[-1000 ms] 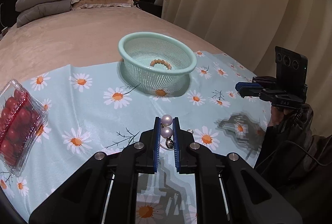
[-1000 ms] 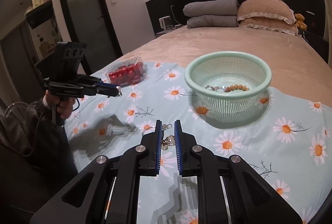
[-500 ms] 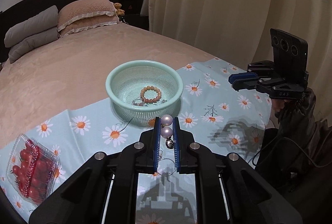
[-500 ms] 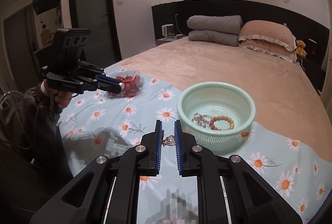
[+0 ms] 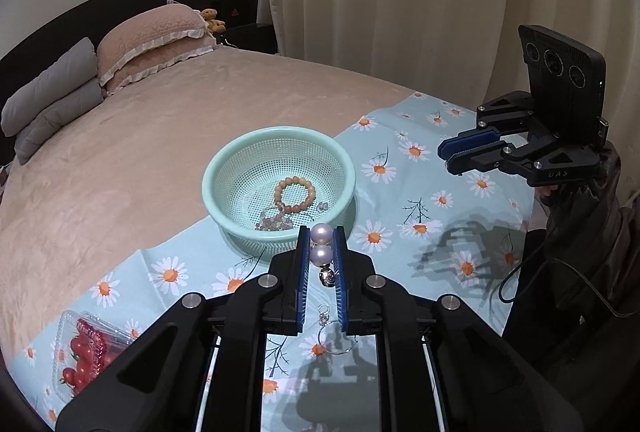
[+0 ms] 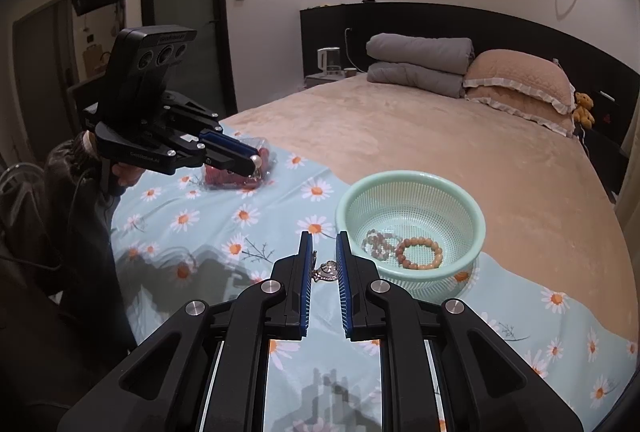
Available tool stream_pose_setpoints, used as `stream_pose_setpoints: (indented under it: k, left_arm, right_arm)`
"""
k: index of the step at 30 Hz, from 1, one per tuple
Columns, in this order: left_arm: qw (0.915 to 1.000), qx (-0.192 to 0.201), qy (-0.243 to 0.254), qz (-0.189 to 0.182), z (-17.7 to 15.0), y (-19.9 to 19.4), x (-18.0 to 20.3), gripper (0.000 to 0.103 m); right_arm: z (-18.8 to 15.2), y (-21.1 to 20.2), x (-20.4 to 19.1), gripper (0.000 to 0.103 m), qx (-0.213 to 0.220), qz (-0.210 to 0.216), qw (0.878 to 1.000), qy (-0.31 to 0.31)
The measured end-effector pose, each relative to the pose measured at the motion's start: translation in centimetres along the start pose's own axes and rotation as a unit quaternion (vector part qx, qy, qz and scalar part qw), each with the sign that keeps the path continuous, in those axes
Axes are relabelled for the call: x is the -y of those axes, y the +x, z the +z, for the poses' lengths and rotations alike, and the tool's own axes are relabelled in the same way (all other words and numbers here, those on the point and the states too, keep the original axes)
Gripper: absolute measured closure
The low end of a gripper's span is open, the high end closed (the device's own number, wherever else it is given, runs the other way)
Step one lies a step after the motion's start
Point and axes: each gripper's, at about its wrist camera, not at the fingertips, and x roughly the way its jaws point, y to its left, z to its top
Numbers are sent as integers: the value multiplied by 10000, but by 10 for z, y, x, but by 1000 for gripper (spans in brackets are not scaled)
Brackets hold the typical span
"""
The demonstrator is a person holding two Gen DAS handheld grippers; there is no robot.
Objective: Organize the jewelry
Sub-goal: 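Carry the pearl earring and charm into the colander and open both tools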
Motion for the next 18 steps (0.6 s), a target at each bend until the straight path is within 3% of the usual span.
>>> stream_pose_setpoints:
  k: [7, 18]
  left_arm:
    - [9996, -125, 137, 229, 18, 5, -4, 91]
    - [9996, -178, 198, -34, 35, 18, -7, 91]
  right_arm:
    - [5, 10, 3, 92, -42, 49, 10000, -68]
    - [17, 23, 11, 92, -104, 79, 9997, -189]
